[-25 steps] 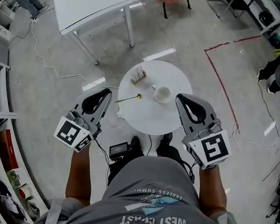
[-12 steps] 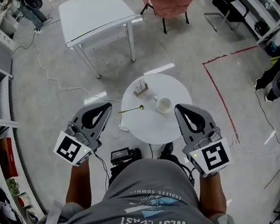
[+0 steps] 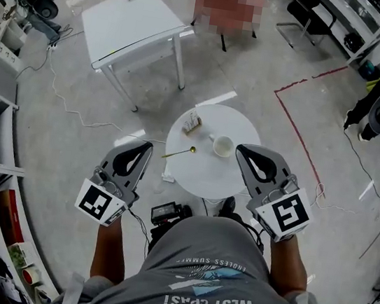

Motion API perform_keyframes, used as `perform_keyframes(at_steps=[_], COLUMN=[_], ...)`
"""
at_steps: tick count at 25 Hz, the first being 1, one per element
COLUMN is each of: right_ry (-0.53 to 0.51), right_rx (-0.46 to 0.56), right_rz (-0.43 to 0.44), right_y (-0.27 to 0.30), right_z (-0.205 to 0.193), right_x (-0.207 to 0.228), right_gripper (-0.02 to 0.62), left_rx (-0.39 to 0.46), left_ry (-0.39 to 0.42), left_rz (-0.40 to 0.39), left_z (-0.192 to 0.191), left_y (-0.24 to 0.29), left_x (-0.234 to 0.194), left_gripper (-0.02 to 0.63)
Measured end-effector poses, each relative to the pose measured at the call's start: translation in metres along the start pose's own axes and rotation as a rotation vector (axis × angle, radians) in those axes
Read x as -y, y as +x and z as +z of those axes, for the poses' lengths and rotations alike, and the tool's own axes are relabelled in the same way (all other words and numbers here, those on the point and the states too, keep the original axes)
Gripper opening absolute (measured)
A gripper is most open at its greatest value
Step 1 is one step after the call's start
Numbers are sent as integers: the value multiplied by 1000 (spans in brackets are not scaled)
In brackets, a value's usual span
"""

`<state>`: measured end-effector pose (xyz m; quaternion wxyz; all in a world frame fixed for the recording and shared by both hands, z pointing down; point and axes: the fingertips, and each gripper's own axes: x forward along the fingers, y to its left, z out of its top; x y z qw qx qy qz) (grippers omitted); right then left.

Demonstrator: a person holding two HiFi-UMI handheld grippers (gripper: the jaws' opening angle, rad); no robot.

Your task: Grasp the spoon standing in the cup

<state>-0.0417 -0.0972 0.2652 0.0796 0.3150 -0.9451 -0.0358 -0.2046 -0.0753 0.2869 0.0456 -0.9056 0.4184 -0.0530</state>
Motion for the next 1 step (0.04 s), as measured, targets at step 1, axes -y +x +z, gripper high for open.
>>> perform_keyframes(at_steps=[1], right_ry=[-1], right_rx=[0], right_rz=[0], right_y=[-1], right_z=[-1], right_x=[-2], right_gripper=[0], left_rx=[0], left_ry=[0], left_rz=[0], left_z=[-1], left_y=[-1], left_x=[1], left_gripper=[3])
